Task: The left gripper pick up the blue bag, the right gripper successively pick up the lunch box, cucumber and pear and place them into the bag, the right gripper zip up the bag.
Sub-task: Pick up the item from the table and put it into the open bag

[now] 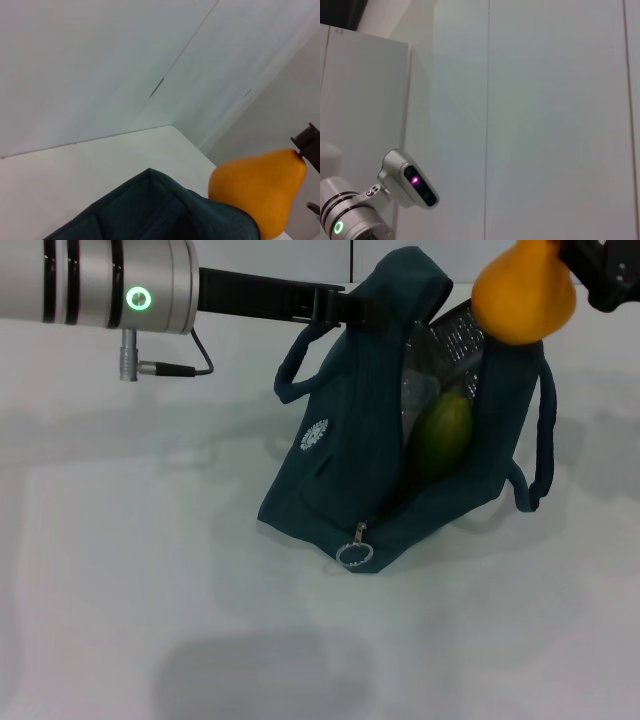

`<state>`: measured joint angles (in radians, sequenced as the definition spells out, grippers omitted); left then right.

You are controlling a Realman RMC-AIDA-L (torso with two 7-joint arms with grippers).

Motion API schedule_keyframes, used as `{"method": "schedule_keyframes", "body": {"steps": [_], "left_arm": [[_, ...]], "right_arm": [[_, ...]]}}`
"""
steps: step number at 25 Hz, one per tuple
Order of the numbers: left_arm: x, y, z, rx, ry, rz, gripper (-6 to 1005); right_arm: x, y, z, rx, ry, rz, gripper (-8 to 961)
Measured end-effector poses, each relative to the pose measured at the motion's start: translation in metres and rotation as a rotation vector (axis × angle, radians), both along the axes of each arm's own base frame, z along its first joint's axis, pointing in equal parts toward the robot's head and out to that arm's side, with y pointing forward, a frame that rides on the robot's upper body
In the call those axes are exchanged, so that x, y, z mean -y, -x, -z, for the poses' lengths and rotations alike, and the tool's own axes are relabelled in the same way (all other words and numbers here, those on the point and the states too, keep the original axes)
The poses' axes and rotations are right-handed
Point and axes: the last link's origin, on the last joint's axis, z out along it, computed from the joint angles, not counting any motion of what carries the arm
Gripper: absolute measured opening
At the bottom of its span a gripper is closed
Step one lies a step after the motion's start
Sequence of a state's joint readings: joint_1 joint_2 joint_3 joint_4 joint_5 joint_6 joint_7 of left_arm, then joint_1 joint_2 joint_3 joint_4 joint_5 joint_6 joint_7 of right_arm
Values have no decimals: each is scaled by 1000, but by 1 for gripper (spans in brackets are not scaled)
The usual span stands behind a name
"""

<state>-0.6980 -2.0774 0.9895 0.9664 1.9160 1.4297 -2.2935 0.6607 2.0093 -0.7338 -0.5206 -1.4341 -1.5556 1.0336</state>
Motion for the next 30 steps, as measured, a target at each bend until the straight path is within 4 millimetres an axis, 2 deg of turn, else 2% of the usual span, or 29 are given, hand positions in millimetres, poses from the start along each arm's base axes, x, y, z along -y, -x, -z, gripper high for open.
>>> {"method": "schedule_keyframes", "body": {"steps": [7,16,30], "left_arm": [[1,0,4,15,17,-11,56],[3,0,5,39,30,-21,56],[5,2,3,44,44,-30,56]], "right_arm": [[-2,7,7,27,21,-24,71],[2,-5,46,158,79,9,77],[18,-32,45,161,106,77,88]]}}
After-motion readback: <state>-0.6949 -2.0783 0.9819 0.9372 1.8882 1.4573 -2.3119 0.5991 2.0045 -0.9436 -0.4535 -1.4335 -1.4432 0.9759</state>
